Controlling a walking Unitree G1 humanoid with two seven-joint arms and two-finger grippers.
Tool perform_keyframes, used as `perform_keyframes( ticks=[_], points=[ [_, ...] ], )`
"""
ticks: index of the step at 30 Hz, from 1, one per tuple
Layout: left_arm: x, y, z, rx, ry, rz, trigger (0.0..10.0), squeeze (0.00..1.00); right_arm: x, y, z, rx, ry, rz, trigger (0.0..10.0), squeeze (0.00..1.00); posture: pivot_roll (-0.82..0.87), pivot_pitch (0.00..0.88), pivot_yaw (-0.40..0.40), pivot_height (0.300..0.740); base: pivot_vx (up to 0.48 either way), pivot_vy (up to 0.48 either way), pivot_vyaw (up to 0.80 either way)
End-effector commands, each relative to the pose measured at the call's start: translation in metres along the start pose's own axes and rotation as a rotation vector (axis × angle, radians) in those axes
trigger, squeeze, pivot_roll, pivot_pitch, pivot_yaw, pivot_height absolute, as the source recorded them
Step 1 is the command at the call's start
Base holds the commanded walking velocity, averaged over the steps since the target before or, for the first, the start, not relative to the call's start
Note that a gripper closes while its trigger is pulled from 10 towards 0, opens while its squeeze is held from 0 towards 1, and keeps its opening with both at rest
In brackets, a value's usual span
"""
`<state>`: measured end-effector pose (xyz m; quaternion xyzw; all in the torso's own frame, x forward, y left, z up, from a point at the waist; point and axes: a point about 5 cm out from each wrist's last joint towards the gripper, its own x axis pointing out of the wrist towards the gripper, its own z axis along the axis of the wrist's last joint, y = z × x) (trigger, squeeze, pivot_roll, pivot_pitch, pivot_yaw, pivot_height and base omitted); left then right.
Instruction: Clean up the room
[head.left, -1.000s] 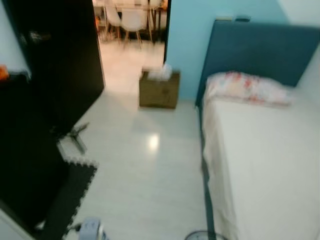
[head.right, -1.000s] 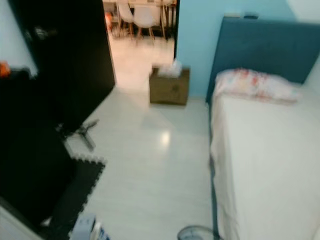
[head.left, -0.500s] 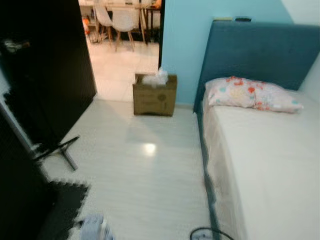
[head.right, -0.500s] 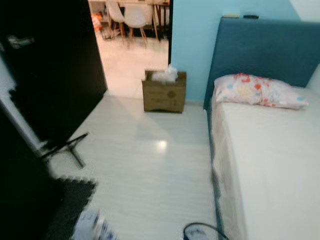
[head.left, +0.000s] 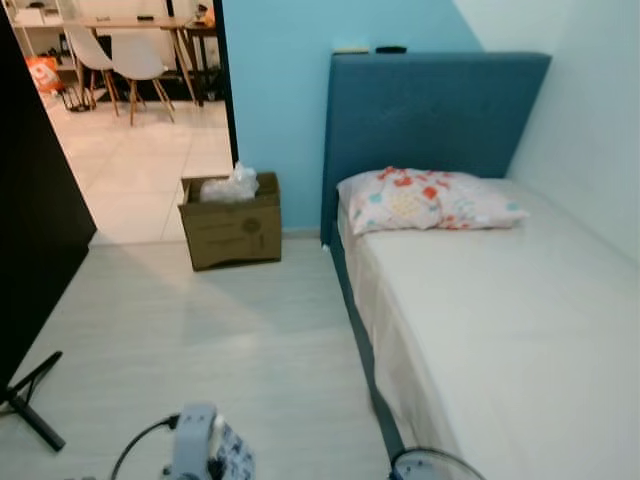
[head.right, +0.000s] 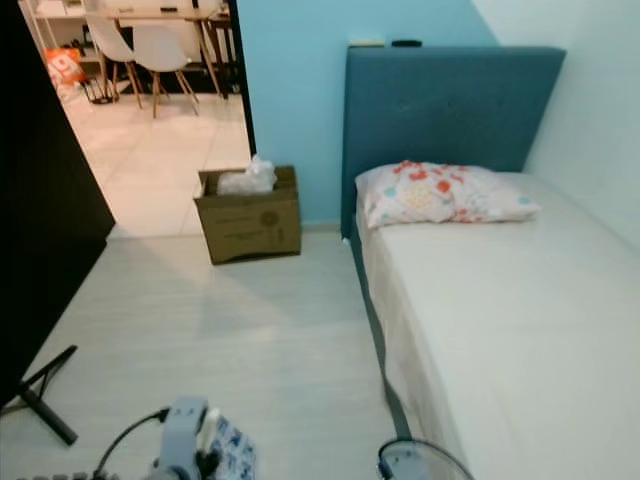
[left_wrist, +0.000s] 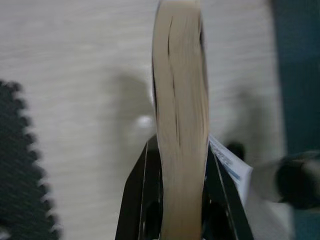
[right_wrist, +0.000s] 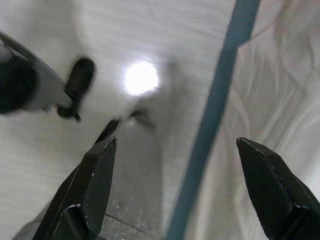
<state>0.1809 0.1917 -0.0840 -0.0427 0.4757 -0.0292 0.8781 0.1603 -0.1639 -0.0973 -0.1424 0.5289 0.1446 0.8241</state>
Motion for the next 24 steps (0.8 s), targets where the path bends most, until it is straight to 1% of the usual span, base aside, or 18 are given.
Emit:
perform_keyframes(
  ticks=[1, 9, 10, 16, 24],
  points=[
    [0.0023, -0.0095, 0.0021, 0.009, 0.000, -0.029, 10.0, 0.00, -0.0020, -0.0066, -0.0129, 0.017, 0.037, -0.020, 10.0, 0.00, 0.02, 0.000, -0.003, 0.740, 0.461, 0.000, 0.00],
    [0.0027, -0.0108, 0.0030, 0.011, -0.003, -0.032, 10.0, 0.00, -0.0018, -0.0050, -0.0119, 0.043, 0.019, -0.023, 10.0, 0.00, 0.02, 0.000, -0.005, 0.740, 0.464, 0.000, 0.00],
    [0.0030, -0.0116, 0.0041, 0.012, -0.006, -0.033, 10.0, 0.00, -0.0019, -0.0063, -0.0118, 0.057, 0.015, -0.036, 10.0, 0.00, 0.02, 0.000, -0.006, 0.740, 0.458, 0.000, 0.00],
    [0.0033, -0.0121, 0.0054, 0.013, -0.008, -0.034, 10.0, 0.00, -0.0020, -0.0073, -0.0117, 0.061, 0.016, -0.037, 10.0, 0.00, 0.02, 0.000, -0.006, 0.740, 0.463, 0.000, 0.00],
    [0.0045, -0.0165, 0.0087, 0.016, -0.015, -0.043, 10.0, 0.00, -0.0016, -0.0072, -0.0084, 0.065, 0.008, -0.037, 10.0, 0.00, 0.02, 0.000, -0.012, 0.740, 0.464, 0.000, 0.00]
  ],
)
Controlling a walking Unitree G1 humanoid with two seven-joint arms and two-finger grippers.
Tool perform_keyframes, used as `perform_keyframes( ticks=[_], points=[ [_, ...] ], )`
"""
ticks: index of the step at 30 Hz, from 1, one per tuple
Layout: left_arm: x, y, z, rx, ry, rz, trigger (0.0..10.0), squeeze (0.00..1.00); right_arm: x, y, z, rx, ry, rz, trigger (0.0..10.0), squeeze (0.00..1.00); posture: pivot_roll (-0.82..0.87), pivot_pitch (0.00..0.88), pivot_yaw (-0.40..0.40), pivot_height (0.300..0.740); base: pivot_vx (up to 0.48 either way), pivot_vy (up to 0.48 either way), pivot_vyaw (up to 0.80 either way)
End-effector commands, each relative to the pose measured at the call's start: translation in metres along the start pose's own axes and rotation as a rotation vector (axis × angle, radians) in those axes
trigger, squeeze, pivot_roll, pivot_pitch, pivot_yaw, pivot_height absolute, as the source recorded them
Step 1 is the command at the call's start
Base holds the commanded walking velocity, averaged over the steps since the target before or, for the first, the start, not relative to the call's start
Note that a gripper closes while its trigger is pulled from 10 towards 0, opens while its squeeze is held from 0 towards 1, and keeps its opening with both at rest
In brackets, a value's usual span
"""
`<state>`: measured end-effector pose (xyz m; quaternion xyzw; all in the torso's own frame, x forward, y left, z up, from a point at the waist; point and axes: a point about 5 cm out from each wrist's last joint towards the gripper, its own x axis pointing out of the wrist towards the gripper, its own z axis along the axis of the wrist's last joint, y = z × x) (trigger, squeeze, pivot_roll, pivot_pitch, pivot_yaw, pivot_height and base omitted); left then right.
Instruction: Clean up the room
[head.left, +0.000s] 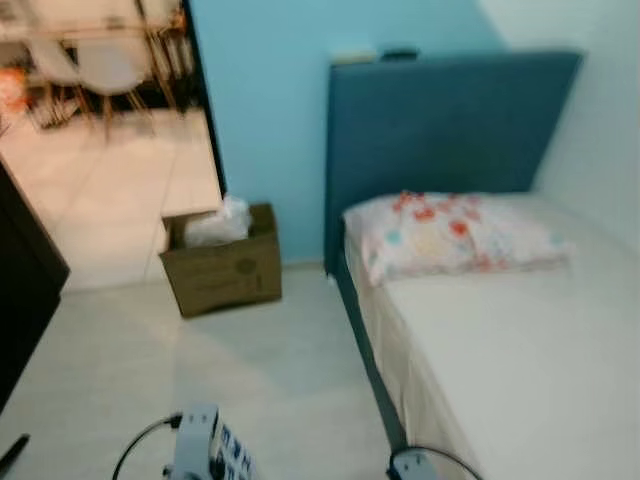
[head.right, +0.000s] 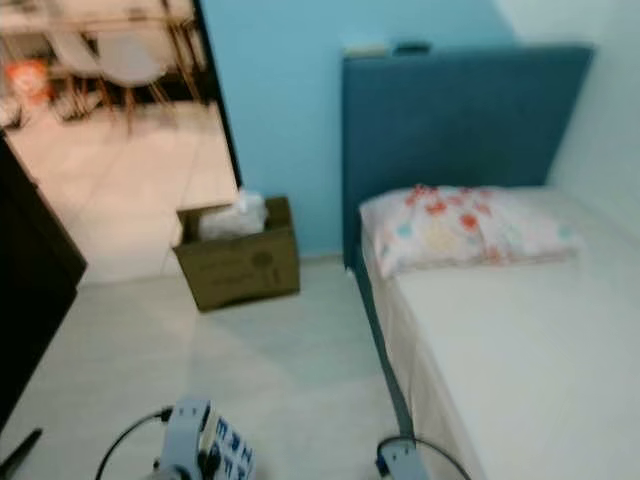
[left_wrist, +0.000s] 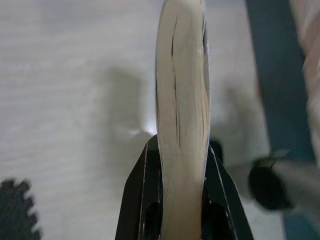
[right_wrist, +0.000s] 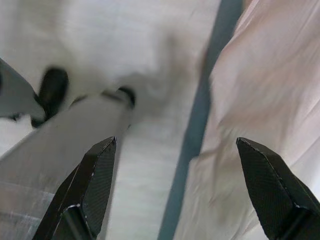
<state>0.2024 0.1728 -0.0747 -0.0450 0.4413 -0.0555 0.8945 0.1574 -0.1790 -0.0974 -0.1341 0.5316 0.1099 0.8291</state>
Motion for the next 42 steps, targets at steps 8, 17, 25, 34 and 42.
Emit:
perform_keyframes(
  ticks=[8, 17, 25, 34, 42],
  points=[
    [-0.0022, 0.0016, -0.0139, -0.007, 0.060, 0.006, 10.0, 0.00, 0.0001, 0.0022, -0.0022, 0.027, 0.009, 0.007, 10.0, 0.00, 0.02, 0.000, -0.014, 0.740, 0.463, 0.000, 0.00],
    [-0.0022, 0.0032, -0.0132, -0.015, 0.058, 0.025, 10.0, 0.00, -0.0006, 0.0003, -0.0068, 0.033, 0.019, 0.004, 10.0, 0.00, 0.02, 0.000, -0.013, 0.740, 0.379, 0.000, 0.00],
    [-0.0027, 0.0044, -0.0156, 0.000, 0.072, 0.043, 10.0, 0.00, -0.0006, 0.0048, -0.0089, 0.069, 0.011, 0.030, 10.0, 0.00, 0.02, 0.000, -0.008, 0.740, 0.000, 0.000, 0.00],
    [-0.0032, 0.0040, -0.0184, 0.007, 0.079, 0.038, 10.0, 0.00, -0.0003, 0.0057, -0.0068, 0.072, 0.007, 0.033, 10.0, 0.00, 0.02, 0.000, -0.007, 0.740, 0.000, 0.000, 0.00],
    [-0.0037, 0.0042, -0.0210, 0.008, 0.091, 0.043, 10.0, 0.00, 0.0003, 0.0067, -0.0031, 0.071, 0.000, 0.032, 10.0, 0.00, 0.02, 0.000, -0.008, 0.740, 0.000, 0.000, 0.00]
  ],
)
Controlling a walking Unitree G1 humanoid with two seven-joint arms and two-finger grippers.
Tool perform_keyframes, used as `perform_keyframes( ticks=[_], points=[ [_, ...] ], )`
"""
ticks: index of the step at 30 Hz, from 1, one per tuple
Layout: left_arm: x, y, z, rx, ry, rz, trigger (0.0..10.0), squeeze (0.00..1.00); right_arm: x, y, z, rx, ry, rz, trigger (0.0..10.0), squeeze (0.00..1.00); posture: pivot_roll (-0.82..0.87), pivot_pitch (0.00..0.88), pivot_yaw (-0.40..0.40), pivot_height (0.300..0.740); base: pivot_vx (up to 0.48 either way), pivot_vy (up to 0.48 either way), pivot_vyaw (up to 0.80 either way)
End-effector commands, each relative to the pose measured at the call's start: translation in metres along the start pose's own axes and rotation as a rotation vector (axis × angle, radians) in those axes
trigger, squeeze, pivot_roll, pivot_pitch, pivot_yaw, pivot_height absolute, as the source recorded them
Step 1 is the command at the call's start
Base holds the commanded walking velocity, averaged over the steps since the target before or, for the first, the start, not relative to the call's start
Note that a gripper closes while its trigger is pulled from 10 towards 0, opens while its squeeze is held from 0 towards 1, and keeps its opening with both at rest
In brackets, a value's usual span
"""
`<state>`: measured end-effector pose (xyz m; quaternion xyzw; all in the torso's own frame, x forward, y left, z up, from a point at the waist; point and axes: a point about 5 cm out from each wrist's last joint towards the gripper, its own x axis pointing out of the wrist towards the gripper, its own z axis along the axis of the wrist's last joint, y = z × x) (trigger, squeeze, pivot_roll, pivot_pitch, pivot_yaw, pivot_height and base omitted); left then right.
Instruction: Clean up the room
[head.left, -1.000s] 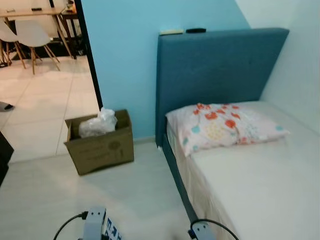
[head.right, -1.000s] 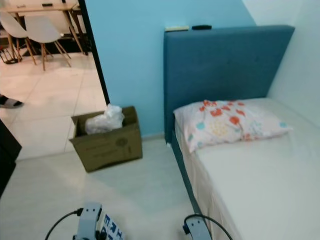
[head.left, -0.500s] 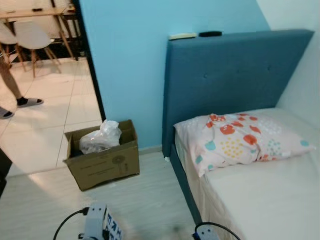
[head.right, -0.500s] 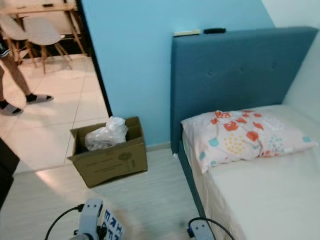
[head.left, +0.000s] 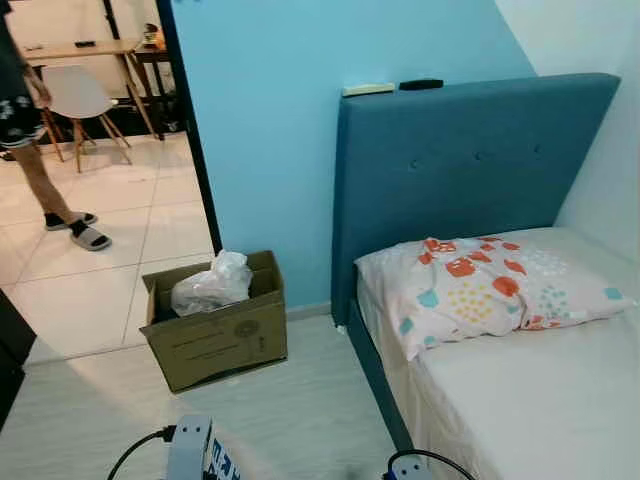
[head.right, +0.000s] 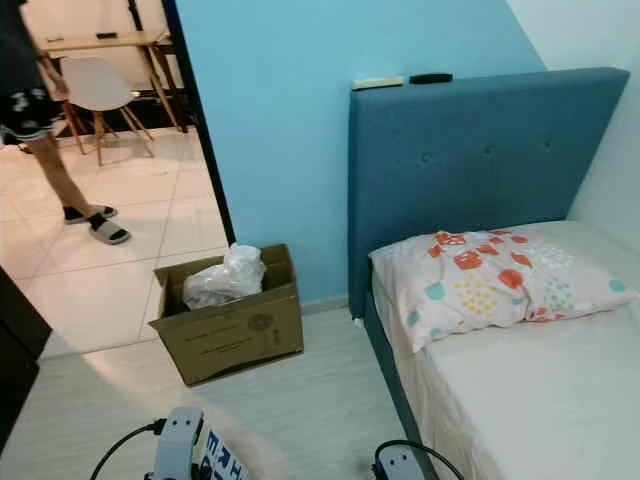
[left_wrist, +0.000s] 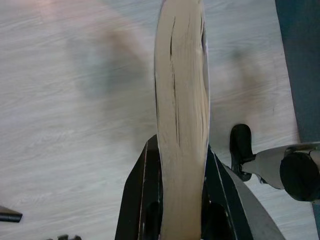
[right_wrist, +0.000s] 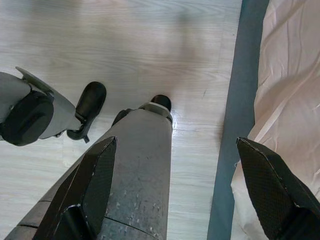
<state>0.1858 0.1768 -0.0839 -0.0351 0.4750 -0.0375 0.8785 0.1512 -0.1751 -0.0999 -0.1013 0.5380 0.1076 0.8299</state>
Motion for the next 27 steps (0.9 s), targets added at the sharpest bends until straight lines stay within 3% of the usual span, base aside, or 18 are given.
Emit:
perform_keyframes(
  ticks=[1, 16, 27],
  points=[
    [-0.0001, 0.0000, -0.0023, 0.012, 0.017, 0.001, 10.0, 0.00, 0.0003, 0.0010, 0.0018, 0.012, -0.003, -0.001, 10.0, 0.00, 0.02, 0.000, -0.008, 0.740, 0.000, 0.000, 0.00],
    [0.0000, -0.0030, -0.0050, 0.027, 0.031, -0.017, 10.0, 0.00, -0.0004, -0.0039, -0.0022, 0.013, 0.019, -0.038, 10.0, 0.00, 0.01, 0.000, -0.001, 0.740, 0.000, 0.000, 0.00],
    [-0.0002, -0.0027, -0.0049, 0.028, 0.027, -0.031, 10.0, 0.00, -0.0004, -0.0016, -0.0054, 0.023, 0.025, -0.032, 10.0, 0.00, 0.01, 0.000, 0.001, 0.740, 0.448, 0.000, 0.00]
  ],
)
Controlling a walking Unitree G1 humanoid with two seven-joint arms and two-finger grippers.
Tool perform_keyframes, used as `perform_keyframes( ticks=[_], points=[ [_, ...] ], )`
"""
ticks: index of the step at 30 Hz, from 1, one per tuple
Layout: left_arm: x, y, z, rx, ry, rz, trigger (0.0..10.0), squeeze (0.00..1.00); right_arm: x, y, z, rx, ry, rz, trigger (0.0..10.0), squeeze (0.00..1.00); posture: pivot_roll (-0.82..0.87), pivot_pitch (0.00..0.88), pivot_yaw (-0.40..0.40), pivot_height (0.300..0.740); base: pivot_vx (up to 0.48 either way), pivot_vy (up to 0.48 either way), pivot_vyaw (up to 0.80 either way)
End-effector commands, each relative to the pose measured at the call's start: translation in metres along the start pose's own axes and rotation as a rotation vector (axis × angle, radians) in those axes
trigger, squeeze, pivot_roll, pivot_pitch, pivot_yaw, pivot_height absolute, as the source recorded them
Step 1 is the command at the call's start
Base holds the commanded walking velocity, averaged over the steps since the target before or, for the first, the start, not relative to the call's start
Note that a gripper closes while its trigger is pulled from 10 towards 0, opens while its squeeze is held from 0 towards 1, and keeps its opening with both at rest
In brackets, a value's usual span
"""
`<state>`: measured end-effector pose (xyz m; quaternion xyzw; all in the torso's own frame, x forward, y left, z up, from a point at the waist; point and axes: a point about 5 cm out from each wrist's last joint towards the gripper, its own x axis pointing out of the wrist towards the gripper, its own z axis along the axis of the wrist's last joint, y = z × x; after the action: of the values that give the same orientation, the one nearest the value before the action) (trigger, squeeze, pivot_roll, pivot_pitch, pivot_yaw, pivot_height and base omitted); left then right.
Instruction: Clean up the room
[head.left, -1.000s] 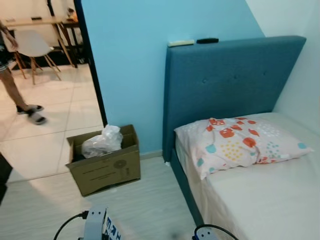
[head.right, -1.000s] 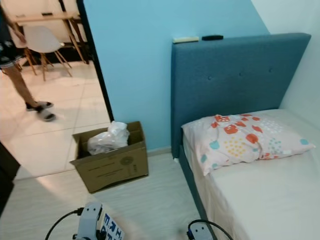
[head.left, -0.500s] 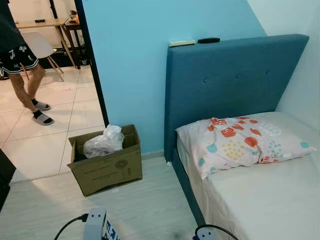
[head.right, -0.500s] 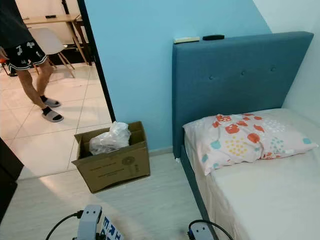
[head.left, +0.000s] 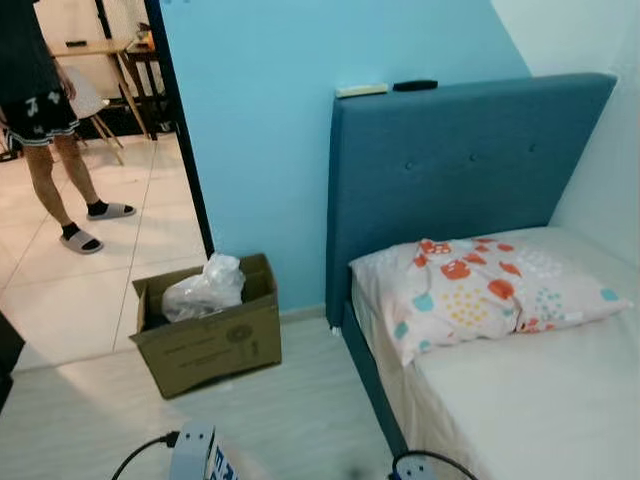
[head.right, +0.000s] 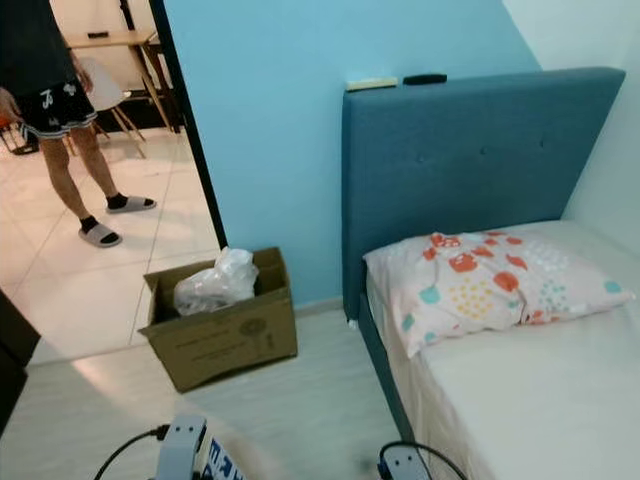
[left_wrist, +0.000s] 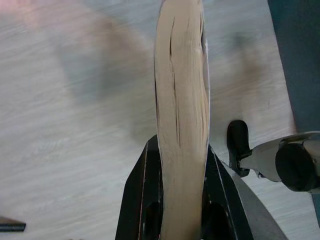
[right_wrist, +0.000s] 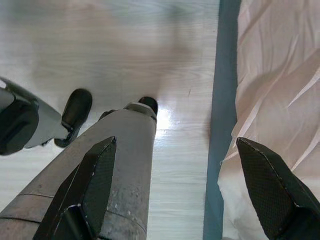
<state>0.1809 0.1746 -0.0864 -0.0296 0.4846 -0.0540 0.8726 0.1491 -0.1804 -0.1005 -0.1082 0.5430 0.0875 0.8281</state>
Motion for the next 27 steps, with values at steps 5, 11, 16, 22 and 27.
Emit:
perform_keyframes(
  ticks=[5, 11, 16, 22, 27],
  points=[
    [0.0000, -0.0003, 0.0001, 0.005, 0.003, -0.009, 10.0, 0.00, 0.0004, 0.0060, -0.0026, 0.015, 0.011, 0.013, 10.0, 0.00, 0.01, 0.000, 0.002, 0.740, 0.480, 0.000, 0.00],
    [-0.0001, -0.0007, -0.0009, 0.007, 0.005, -0.012, 10.0, 0.00, 0.0006, 0.0080, -0.0031, 0.015, 0.014, 0.017, 10.0, 0.00, 0.01, 0.000, 0.004, 0.740, 0.480, 0.000, 0.00],
    [0.0000, 0.0006, 0.0010, 0.003, -0.004, 0.004, 10.0, 0.00, 0.0005, 0.0076, -0.0038, 0.013, 0.016, 0.018, 10.0, 0.00, 0.01, 0.000, 0.003, 0.740, 0.288, 0.000, 0.00],
    [-0.0002, 0.0017, 0.0021, -0.002, -0.008, 0.005, 10.0, 0.00, 0.0004, 0.0078, -0.0051, 0.008, 0.020, 0.020, 10.0, 0.00, 0.02, 0.000, 0.002, 0.740, 0.000, 0.000, 0.00],
    [-0.0002, 0.0018, 0.0020, -0.006, -0.008, 0.002, 10.0, 0.00, 0.0004, 0.0091, -0.0057, 0.002, 0.021, 0.023, 10.0, 0.00, 0.02, 0.000, -0.001, 0.740, 0.000, 0.000, 0.00]
  ],
)
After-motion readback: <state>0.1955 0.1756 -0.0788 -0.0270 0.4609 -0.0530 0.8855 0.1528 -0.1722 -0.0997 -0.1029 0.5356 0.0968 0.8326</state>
